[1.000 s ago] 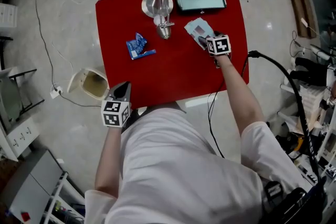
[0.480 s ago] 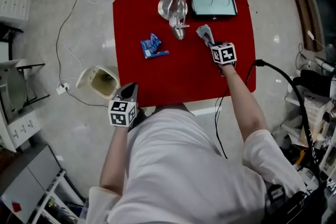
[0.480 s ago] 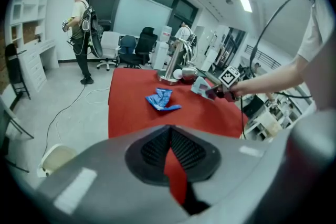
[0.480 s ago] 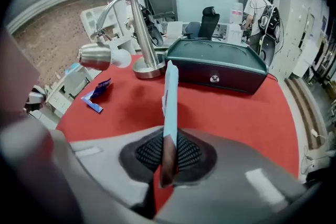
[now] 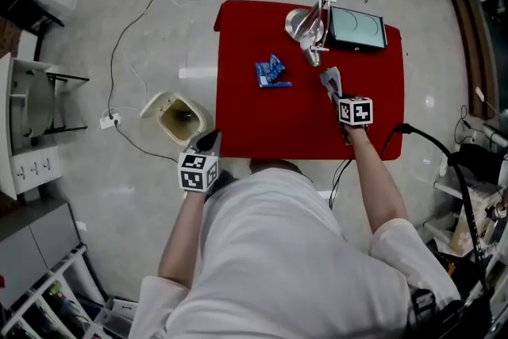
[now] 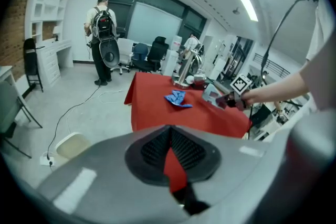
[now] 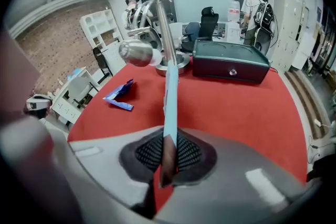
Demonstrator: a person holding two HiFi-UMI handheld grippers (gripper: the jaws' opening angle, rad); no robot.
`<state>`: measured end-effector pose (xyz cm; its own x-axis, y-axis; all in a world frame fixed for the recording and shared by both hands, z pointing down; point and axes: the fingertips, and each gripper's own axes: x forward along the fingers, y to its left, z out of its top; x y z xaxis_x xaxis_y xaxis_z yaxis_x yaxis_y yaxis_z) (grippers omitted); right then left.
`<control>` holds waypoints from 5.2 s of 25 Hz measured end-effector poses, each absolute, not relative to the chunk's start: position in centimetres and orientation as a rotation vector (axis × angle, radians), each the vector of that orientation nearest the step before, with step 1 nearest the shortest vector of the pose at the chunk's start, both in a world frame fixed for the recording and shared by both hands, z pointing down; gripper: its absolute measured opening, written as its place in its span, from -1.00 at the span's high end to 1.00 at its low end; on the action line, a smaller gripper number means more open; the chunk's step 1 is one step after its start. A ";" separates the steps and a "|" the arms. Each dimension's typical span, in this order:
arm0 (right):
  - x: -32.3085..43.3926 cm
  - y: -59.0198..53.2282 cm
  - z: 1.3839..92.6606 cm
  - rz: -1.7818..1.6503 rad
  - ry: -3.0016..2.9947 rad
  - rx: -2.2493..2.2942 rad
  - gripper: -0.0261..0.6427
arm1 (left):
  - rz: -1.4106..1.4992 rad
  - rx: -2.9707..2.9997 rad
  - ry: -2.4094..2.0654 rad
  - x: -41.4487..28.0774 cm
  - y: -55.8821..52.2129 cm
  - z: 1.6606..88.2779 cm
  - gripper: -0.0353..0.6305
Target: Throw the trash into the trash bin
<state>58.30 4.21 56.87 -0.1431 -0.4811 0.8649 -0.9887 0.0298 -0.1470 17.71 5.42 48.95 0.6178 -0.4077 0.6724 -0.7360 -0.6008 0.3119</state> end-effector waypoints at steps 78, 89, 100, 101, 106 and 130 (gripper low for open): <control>-7.5 -1.2 79.2 0.835 -1.980 0.528 0.87 | 0.574 1.836 -1.293 -21.5 4.2 69.2 0.88; -8.4 -2.7 91.3 0.934 -1.901 0.662 0.72 | 0.559 1.829 -1.230 -20.0 3.4 77.1 0.88; -8.7 -2.2 94.9 0.907 -1.920 0.687 0.22 | 0.595 1.783 -1.160 -19.2 6.0 82.0 0.88; -8.7 -2.2 94.8 0.908 -1.922 0.681 0.22 | 0.596 1.782 -1.160 -19.3 6.0 81.9 0.88; -9.2 -2.4 93.4 0.944 -1.920 0.689 0.22 | 0.580 1.785 -1.193 -19.9 5.3 81.2 0.88; -5.8 -0.1 66.8 0.908 -2.125 0.806 0.92 | 0.501 1.929 -1.204 -14.6 6.4 60.9 0.88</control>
